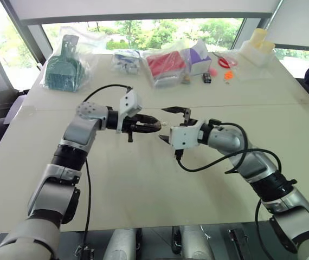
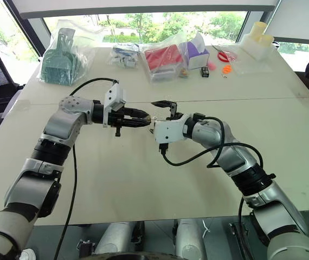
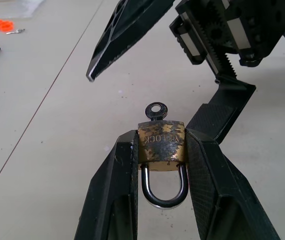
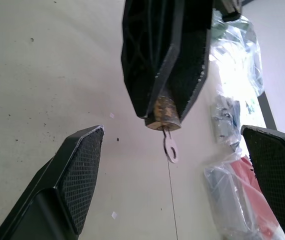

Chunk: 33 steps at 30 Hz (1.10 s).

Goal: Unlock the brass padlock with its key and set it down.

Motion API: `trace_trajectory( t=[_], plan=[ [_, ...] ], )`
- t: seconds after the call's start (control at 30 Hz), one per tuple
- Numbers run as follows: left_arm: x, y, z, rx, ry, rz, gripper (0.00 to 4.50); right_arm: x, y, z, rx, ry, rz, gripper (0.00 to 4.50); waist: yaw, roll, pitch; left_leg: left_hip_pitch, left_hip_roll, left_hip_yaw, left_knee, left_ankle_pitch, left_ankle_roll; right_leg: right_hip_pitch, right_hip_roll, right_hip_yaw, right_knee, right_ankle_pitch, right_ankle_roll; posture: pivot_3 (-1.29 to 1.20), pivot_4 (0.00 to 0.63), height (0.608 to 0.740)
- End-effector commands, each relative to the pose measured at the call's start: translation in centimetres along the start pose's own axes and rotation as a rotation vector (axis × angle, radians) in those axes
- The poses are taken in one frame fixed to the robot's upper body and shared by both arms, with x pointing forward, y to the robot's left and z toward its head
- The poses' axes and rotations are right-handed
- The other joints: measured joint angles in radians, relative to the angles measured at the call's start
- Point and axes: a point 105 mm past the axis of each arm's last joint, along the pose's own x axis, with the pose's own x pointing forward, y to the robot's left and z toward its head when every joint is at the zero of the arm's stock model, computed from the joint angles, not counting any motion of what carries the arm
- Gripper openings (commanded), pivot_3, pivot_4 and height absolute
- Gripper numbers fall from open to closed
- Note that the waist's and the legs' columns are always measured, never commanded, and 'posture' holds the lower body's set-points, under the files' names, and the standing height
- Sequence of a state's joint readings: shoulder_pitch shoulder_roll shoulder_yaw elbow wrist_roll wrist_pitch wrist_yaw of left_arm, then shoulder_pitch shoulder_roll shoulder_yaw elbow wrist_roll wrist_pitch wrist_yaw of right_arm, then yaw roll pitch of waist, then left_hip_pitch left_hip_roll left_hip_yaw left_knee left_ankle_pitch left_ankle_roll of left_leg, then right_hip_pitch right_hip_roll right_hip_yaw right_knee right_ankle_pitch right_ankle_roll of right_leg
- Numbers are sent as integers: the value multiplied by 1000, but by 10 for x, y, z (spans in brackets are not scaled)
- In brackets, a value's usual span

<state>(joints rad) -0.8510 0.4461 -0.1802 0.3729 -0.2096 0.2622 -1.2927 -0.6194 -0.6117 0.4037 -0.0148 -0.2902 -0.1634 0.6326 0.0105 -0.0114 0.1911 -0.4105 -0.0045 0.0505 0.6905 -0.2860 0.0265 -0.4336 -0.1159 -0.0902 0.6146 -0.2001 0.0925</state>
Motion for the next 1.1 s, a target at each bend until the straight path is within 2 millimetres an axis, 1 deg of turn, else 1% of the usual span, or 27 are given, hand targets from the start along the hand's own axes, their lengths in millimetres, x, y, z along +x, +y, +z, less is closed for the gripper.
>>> trace_trajectory(
  t=[0.03, 0.07, 0.13, 0.27, 0.33, 0.53, 0.7, 0.8, 0.93, 1.03, 1.1],
  plan=[
    [-4, 1, 12, 39, -25, 6, 763, -2, -18, 8, -71, -31, -52, 4500, 0, 0, 0, 0, 0, 0, 0, 0, 0, 0, 0, 0, 0, 0, 0, 0, 150, 740],
    [-5, 1, 12, 39, -24, 6, 763, -2, -18, 8, -83, -30, -49, 3974, -1, 0, 0, 0, 0, 0, 0, 0, 0, 0, 0, 0, 0, 0, 0, 0, 150, 740],
    [-6, 2, 12, 38, -20, 11, 763, -2, -18, 7, -97, -29, -48, 3153, 0, 0, 0, 0, 0, 0, 0, 0, 0, 0, 0, 0, 0, 0, 0, 0, 150, 740],
    [-8, 5, 12, 43, -10, 26, 763, -3, -19, 6, -112, -27, -47, 951, 0, 0, 0, 0, 0, 0, 0, 0, 0, 0, 0, 0, 0, 0, 0, 0, 150, 740],
    [-9, 6, 11, 45, -4, 28, 763, -3, -19, 6, -117, -27, -47, 20, -1, 0, 0, 0, 0, 0, 0, 0, 0, 0, 0, 0, 0, 0, 0, 0, 150, 740],
    [-8, 6, 11, 63, 2, 31, 763, -3, -18, 12, -133, -44, -40, 20, 0, 0, 0, 0, 0, 0, 0, 0, 0, 0, 0, 0, 0, 0, 0, 0, 150, 740],
    [-4, 4, 19, 166, 0, 25, 763, 2, -13, 18, -42, -67, 36, 20, -1, 0, 0, 0, 0, 0, 0, 0, 0, 0, 0, 0, 0, 0, 0, 0, 150, 740],
    [-1, -3, 19, 269, 16, -9, 763, 8, -9, 17, 131, -50, 114, 20, -1, 0, 0, 0, 0, 0, 0, 0, 0, 0, 0, 0, 0, 0, 0, 0, 150, 740],
    [2, -6, 17, 413, 56, -28, 763, 11, -1, 22, 298, -47, 254, 20, 0, 0, 0, 0, 0, 0, 0, 0, 0, 0, 0, 0, 1, 0, 0, 0, 150, 740],
    [4, -7, 19, 544, 60, -32, 763, 14, -3, 30, 457, -53, 315, 20, 2, 0, 0, 0, 0, 0, 1, 0, 0, 0, 0, 0, 1, 0, 0, 0, 150, 740],
    [4, -7, 19, 594, 62, -30, 763, 15, -6, 34, 502, -58, 319, 20, 1, 0, 0, 0, 0, 0, 1, 0, 0, 0, 0, 0, 1, 0, 0, 0, 150, 740]
  ],
)
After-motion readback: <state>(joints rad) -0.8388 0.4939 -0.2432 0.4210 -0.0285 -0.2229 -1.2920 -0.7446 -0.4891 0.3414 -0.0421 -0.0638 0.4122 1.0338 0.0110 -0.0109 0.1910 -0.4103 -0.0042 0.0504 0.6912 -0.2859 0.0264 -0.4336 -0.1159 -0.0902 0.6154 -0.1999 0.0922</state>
